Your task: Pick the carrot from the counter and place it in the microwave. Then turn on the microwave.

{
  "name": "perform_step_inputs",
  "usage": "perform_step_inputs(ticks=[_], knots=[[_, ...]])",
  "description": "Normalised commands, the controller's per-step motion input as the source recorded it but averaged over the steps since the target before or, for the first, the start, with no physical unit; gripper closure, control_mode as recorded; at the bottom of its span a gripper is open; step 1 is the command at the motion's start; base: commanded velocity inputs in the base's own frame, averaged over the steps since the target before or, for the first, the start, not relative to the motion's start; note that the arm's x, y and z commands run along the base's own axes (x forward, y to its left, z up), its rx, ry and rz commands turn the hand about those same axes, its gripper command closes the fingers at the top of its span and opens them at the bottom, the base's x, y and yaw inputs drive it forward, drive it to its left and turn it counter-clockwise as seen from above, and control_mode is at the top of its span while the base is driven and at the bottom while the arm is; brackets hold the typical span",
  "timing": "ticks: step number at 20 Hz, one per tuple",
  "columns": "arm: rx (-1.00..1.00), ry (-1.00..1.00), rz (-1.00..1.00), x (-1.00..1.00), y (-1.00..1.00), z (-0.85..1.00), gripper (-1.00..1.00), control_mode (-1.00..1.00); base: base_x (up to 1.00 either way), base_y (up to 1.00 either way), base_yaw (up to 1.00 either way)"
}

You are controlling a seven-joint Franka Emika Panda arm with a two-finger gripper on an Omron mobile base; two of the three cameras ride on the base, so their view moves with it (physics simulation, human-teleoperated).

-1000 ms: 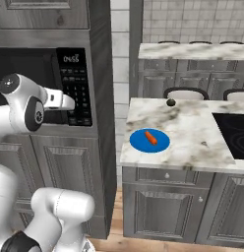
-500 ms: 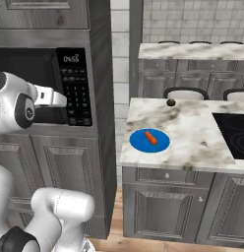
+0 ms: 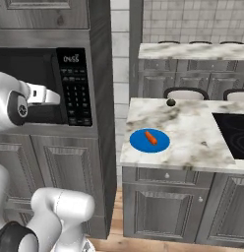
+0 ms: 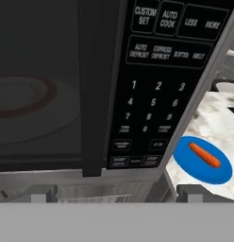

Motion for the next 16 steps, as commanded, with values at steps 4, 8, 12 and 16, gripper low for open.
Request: perform_step_inputs(ticks=[4, 8, 12, 16], knots=[[0.00, -0.02, 0.00, 0.12, 0.11, 0.01, -1.00, -1.00, 0.00, 0.00, 0.00], [0.00, 0.00, 0.00, 0.13, 0.04, 0.00, -1.00, -1.00, 0.00, 0.00, 0.00], [0.00, 0.00, 0.00, 0.17, 0.00, 0.00, -1.00, -1.00, 0.00, 0.00, 0.00], [0.00, 0.00, 0.00, 0.19, 0.03, 0.00, -1.00, -1.00, 0.00, 0.00, 0.00]])
